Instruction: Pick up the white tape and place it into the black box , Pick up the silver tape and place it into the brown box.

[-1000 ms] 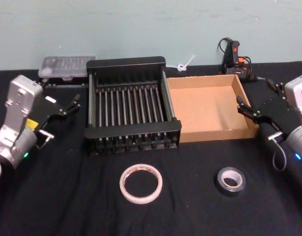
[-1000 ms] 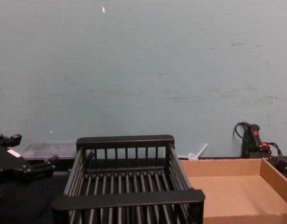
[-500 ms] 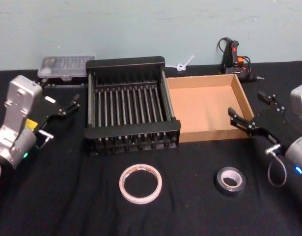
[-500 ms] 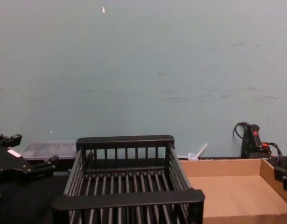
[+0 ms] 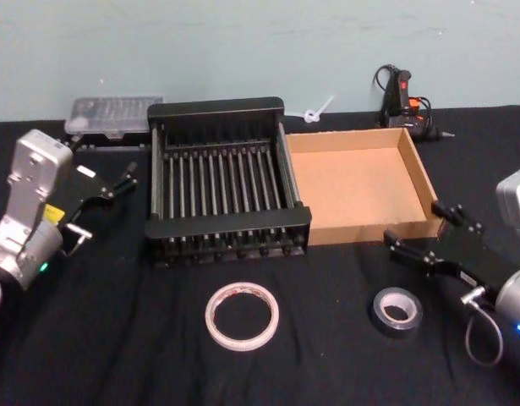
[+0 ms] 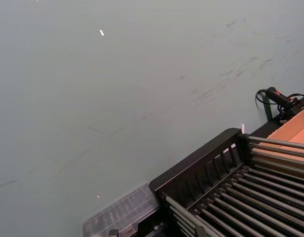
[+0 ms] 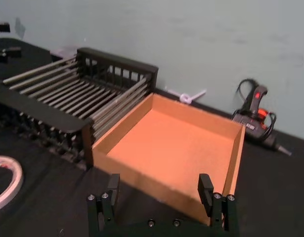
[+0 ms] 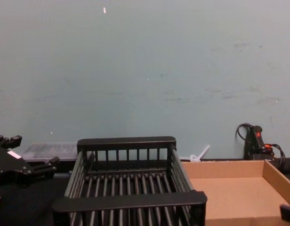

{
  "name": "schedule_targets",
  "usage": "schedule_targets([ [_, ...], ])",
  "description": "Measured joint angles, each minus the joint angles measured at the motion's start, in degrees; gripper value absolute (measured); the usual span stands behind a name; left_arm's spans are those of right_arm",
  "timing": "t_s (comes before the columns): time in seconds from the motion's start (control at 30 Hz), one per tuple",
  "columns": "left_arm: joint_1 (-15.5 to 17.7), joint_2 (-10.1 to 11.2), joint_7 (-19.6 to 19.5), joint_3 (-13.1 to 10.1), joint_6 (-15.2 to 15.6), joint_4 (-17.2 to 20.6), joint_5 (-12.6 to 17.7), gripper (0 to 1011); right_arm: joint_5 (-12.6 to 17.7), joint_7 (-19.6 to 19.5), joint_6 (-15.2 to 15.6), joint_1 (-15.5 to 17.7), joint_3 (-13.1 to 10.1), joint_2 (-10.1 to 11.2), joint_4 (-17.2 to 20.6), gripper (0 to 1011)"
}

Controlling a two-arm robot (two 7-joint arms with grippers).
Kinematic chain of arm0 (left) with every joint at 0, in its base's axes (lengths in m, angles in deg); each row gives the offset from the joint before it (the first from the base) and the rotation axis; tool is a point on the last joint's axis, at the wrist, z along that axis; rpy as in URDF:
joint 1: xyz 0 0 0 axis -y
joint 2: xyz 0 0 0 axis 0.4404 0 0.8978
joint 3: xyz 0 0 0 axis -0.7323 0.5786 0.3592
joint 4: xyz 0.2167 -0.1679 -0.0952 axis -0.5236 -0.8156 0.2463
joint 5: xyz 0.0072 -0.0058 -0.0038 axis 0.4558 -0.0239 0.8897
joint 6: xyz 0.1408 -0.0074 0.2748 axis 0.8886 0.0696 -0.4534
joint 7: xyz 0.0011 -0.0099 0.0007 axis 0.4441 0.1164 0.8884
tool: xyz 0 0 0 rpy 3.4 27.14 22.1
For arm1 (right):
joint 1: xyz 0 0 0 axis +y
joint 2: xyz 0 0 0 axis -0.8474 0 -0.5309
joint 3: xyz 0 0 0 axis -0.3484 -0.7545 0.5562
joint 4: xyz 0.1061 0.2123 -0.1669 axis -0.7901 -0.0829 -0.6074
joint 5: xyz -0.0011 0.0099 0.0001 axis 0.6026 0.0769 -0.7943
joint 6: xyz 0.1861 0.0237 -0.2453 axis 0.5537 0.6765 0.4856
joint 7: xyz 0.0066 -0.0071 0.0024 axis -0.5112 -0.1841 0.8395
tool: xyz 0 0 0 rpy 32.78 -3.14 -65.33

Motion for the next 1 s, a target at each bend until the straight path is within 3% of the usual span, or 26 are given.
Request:
schedule_targets([
  [0.47,0.0,0.0,0.0,0.0,0.0,0.0,0.0,1001,1.4,2.4,9.6,4.1,-2.6,2.9,4.5,1002],
  [1.0,0.0,0.0,0.0,0.0,0.0,0.0,0.0,1001,-0.1,5.1,15.7,4.2,-2.8,3.1,4.6,1002],
])
